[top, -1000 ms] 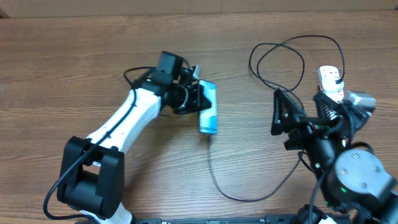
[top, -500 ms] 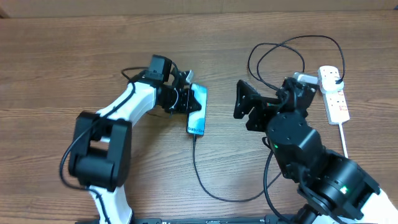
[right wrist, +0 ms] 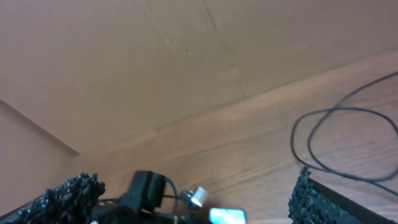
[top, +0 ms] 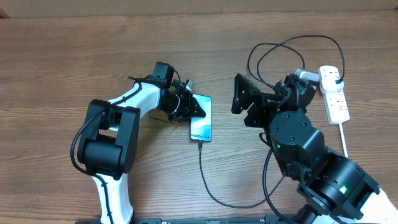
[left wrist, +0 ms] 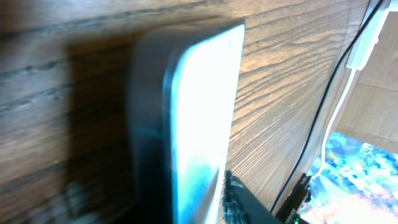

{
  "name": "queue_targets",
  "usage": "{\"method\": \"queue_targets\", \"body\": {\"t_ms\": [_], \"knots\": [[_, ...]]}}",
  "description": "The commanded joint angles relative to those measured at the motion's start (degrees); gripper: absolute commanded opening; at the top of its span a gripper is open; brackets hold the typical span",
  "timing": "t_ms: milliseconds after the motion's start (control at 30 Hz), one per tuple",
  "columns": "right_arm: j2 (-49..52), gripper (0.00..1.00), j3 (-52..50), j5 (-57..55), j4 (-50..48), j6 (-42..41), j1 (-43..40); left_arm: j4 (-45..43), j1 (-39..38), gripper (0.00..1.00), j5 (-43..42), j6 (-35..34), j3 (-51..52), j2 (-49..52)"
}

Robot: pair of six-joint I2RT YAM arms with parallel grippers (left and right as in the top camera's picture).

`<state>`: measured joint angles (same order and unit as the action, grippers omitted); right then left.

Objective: Plug charger to phone and switch on socket
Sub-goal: 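Release the plug and lower the phone toward the table with left gripper, then lay the phone flat on the table and move right gripper to power strip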

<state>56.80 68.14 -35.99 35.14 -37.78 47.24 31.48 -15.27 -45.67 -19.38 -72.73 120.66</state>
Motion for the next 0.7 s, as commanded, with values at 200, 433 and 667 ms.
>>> {"method": "queue_targets", "body": {"t_ms": [200, 433, 667], "knots": [[1.9, 1.0, 0.1, 0.0, -2.5, -0.4, -0.2, 2.6, -0.2, 0.59, 9.7, -0.2, -0.5, 1.1], [3.8, 1.0, 0.1, 0.1, -2.5, -0.4, -0.2, 5.2, -0.2, 0.75, 15.3, -0.2, -0.5, 1.1], [3.8, 1.0, 0.1, 0.1, -1.2, -0.4, -0.2, 6.1, -0.2, 1.0, 17.9, -0.1, -0.5, 1.1]]}}
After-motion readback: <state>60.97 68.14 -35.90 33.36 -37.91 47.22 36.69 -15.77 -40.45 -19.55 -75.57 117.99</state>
